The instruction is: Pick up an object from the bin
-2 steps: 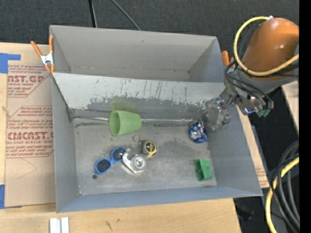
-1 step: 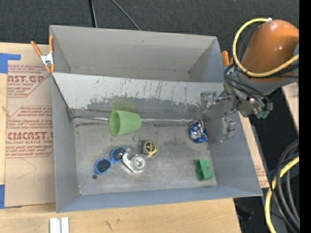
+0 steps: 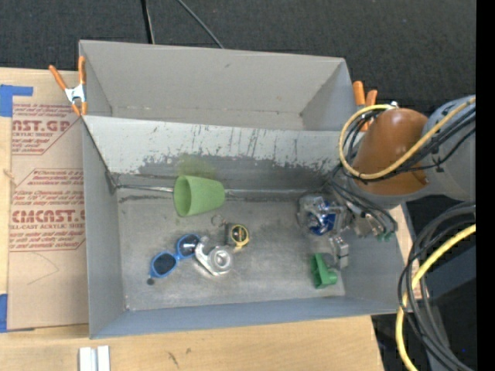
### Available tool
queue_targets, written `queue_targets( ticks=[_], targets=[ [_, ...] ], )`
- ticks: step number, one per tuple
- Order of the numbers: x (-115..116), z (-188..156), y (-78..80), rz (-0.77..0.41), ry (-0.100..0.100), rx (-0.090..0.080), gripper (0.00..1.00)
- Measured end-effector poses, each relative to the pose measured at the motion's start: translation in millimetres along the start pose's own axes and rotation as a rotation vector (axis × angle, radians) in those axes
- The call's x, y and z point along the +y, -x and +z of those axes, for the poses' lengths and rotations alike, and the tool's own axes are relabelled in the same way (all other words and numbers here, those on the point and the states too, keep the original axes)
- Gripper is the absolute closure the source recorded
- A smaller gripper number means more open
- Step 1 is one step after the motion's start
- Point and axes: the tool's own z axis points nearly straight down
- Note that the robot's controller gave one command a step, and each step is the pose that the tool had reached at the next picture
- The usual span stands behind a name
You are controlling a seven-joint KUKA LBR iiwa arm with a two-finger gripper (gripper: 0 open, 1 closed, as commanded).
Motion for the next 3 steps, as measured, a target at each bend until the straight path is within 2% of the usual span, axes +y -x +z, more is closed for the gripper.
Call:
queue_targets(
  ticks=[1, 2, 3],
  targets=[
    [-31, 2, 16.0, 0.064, -0.005, -0.013, 0.0],
    [-30, 2, 15.6, 0.063, -0.004, -0.011, 1.0],
    [-21, -168, -14.4, 0.064, -0.009, -0.018, 1.0]
  ],
)
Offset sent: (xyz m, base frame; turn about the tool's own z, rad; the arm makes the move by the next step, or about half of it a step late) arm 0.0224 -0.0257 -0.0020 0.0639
